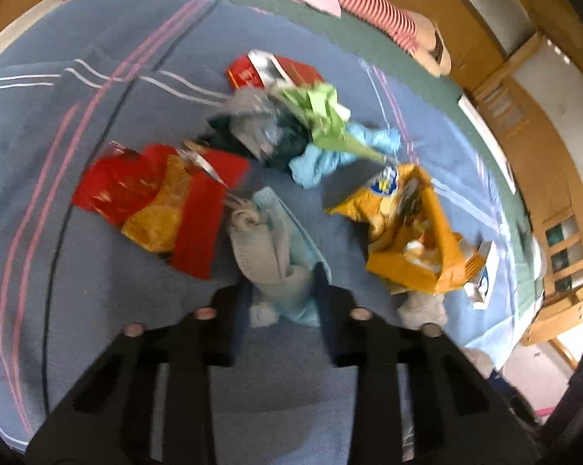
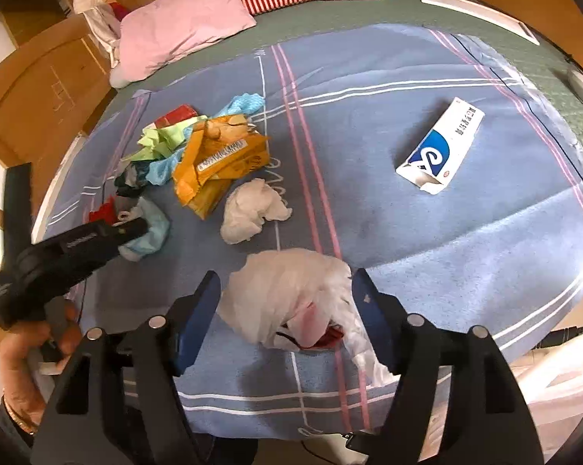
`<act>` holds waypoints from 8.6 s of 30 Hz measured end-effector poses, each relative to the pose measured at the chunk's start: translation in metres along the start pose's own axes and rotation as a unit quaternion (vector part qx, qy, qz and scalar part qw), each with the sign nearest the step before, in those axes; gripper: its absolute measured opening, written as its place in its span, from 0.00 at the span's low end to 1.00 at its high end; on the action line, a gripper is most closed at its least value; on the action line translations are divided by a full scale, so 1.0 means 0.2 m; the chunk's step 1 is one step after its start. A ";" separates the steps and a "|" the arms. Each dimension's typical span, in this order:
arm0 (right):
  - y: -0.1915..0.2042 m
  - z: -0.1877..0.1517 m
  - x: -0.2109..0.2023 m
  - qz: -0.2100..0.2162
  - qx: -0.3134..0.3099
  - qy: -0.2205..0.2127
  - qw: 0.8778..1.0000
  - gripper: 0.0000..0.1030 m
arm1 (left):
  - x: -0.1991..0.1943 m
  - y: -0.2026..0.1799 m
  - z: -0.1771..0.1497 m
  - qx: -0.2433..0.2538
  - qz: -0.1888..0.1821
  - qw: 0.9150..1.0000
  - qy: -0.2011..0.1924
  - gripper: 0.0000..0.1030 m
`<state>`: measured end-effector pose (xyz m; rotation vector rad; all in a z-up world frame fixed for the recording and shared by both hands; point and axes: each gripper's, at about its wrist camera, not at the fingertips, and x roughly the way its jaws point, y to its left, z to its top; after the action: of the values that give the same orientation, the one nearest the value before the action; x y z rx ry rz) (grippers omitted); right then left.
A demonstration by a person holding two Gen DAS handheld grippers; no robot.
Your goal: Collect trash
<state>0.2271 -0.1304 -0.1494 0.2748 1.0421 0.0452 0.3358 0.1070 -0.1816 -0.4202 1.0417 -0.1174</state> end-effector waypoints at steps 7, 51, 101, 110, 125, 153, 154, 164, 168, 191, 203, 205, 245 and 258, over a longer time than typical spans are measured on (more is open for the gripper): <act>0.08 -0.04 0.07 -0.038 -0.039 0.017 0.998 0.71 | -0.21 0.05 0.01 -0.023 -0.050 0.998 -0.035 0.24; -0.20 -0.32 -0.96 -0.116 -0.015 -0.129 0.985 0.23 | -0.81 -0.25 -0.40 0.182 -0.153 0.963 -0.129 0.24; -0.05 0.15 -0.11 -0.019 0.059 -0.036 0.997 0.71 | -0.27 0.38 0.11 -0.077 0.080 0.991 -0.073 0.86; 0.11 0.27 0.31 -0.067 0.011 0.013 0.998 0.64 | -0.18 0.28 0.06 -0.043 0.101 0.991 -0.075 0.83; 0.29 -0.11 -0.13 0.001 0.044 -0.053 0.998 0.20 | -0.25 0.23 -0.07 -0.002 0.071 0.996 -0.062 0.11; 0.55 -0.23 -0.35 -0.071 -0.069 -0.123 0.987 0.20 | -0.80 0.18 -0.26 0.018 0.096 0.976 -0.197 0.11; 0.55 -0.23 -0.35 -0.072 -0.069 -0.124 0.987 0.20 | -0.80 0.17 -0.26 0.017 0.096 0.975 -0.198 0.11; 0.55 -0.23 -0.35 -0.072 -0.065 -0.124 0.988 0.20 | -0.80 0.17 -0.26 0.019 0.097 0.975 -0.198 0.11; 0.55 -0.23 -0.34 -0.069 -0.060 -0.122 0.988 0.20 | -0.79 0.16 -0.26 0.023 0.098 0.976 -0.195 0.11; 0.53 -0.22 -0.33 -0.061 -0.044 -0.120 0.990 0.20 | -0.79 0.16 -0.27 0.027 0.097 0.976 -0.194 0.11; 0.51 -0.23 -0.34 -0.053 -0.030 -0.123 0.991 0.20 | -0.81 0.15 -0.26 0.040 0.081 0.975 -0.202 0.11; 0.51 -0.23 -0.34 -0.053 -0.031 -0.123 0.990 0.20 | -0.81 0.15 -0.26 0.041 0.080 0.975 -0.203 0.11; -0.89 -0.67 -1.08 -0.209 0.168 -0.131 0.954 0.71 | -0.52 -0.93 -1.17 0.345 -0.341 0.870 0.088 0.86; -0.40 -0.13 -0.74 -0.054 0.062 -0.135 0.987 0.71 | -0.84 -0.18 -0.28 0.047 -0.114 0.975 -0.184 0.93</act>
<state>0.1233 -0.2265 -0.0564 0.3263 0.7894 -0.1519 0.2067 0.1075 -0.0554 -0.4550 0.6194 -0.2813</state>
